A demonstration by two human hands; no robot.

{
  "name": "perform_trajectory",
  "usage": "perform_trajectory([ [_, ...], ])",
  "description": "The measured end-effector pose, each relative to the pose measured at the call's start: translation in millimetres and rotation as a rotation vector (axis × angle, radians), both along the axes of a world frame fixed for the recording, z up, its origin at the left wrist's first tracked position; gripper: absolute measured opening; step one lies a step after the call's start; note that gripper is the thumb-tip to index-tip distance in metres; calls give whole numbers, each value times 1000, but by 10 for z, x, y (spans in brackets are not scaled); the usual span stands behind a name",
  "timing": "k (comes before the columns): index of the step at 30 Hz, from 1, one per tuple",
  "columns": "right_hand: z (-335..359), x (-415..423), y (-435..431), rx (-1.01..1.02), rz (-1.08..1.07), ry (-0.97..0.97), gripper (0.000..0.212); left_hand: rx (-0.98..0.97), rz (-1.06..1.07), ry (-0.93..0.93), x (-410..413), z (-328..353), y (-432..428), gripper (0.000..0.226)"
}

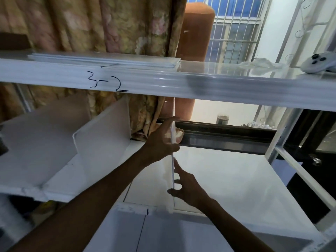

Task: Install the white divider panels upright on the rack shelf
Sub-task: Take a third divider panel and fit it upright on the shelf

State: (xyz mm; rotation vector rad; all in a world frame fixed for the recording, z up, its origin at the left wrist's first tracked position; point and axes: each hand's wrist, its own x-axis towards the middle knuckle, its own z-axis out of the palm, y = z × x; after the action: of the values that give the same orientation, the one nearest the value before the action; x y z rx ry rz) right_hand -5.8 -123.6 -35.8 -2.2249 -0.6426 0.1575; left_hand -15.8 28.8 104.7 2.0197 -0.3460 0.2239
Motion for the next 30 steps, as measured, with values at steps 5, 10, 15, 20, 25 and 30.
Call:
perform_trajectory([
  [5,-47,-11,206,62,1,-1,106,91,8,-47,9,-49,76,78],
  [10,-90,16,268,64,-23,-8,105,128,26,-63,31,-68,114,78],
  [15,-141,22,319,52,-12,2,102,138,24,-54,77,-151,163,80],
  [20,-192,41,348,47,0,6,104,115,19,-49,108,-212,208,79],
  [25,-208,47,370,51,-11,7,103,140,36,-44,129,-237,222,80],
  [30,-209,40,321,42,-10,6,103,151,46,-57,134,-257,200,82],
])
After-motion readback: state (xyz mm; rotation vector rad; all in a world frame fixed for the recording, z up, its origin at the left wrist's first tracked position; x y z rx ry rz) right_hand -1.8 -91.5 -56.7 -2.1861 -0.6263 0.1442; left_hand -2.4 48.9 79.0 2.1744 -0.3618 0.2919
